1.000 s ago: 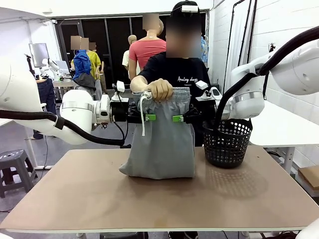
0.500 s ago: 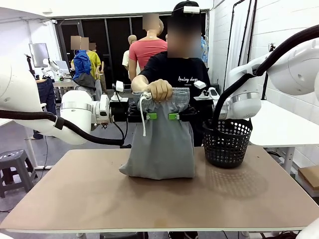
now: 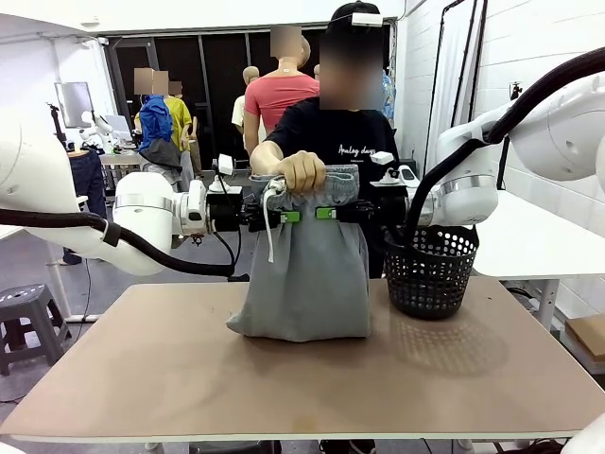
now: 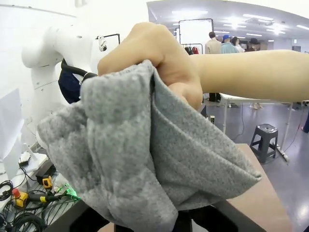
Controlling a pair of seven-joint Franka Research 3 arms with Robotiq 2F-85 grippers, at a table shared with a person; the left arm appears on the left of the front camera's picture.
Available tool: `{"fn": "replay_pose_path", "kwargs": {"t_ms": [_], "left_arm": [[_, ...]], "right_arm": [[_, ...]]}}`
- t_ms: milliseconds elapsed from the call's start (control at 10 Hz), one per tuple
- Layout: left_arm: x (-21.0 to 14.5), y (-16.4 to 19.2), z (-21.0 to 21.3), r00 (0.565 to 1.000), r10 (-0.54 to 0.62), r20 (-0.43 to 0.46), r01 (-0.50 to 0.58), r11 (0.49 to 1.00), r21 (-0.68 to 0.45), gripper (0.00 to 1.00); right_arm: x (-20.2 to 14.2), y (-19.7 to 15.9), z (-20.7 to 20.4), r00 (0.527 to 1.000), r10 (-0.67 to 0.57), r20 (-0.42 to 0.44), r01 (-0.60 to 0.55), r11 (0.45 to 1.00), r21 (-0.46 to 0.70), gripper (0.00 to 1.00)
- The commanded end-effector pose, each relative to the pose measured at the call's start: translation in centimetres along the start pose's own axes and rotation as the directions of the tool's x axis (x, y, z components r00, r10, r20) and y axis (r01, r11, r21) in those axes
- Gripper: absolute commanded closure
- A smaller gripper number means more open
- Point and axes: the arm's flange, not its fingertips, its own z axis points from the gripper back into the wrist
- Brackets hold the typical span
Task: Fold the training pants.
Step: Release the ends of the Training pants and then grab the overlapped ends.
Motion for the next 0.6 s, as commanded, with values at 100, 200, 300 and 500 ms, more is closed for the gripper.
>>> {"fn": "replay_pose_path", "kwargs": {"t_ms": [100, 200, 300, 500], "left_arm": [[0.4, 0.0, 0.2, 0.999, 0.034, -0.021, -0.034, 0.999, 0.018, 1.0], [0.2, 0.1, 0.0, 0.999, 0.038, -0.017, -0.038, 0.999, 0.014, 1.0], [0.3, 0.2, -0.1, 0.999, 0.034, -0.017, -0.034, 0.999, 0.014, 1.0], [0.4, 0.7, 0.3, 1.0, 0.021, 0.0, -0.021, 1.0, 0.011, 1.0]], "right_arm": [[0.5, -0.9, -0.3, 0.999, -0.046, -0.014, 0.046, 0.999, 0.004, 1.0], [0.4, -0.9, -0.2, 0.998, -0.051, -0.034, 0.051, 0.999, 0.013, 1.0], [0.4, -1.1, -0.3, 0.998, -0.046, -0.047, 0.046, 0.999, 0.015, 1.0], [0.4, -1.9, -0.8, 0.996, -0.018, -0.093, 0.018, 1.0, 0.0, 1.0]]}}
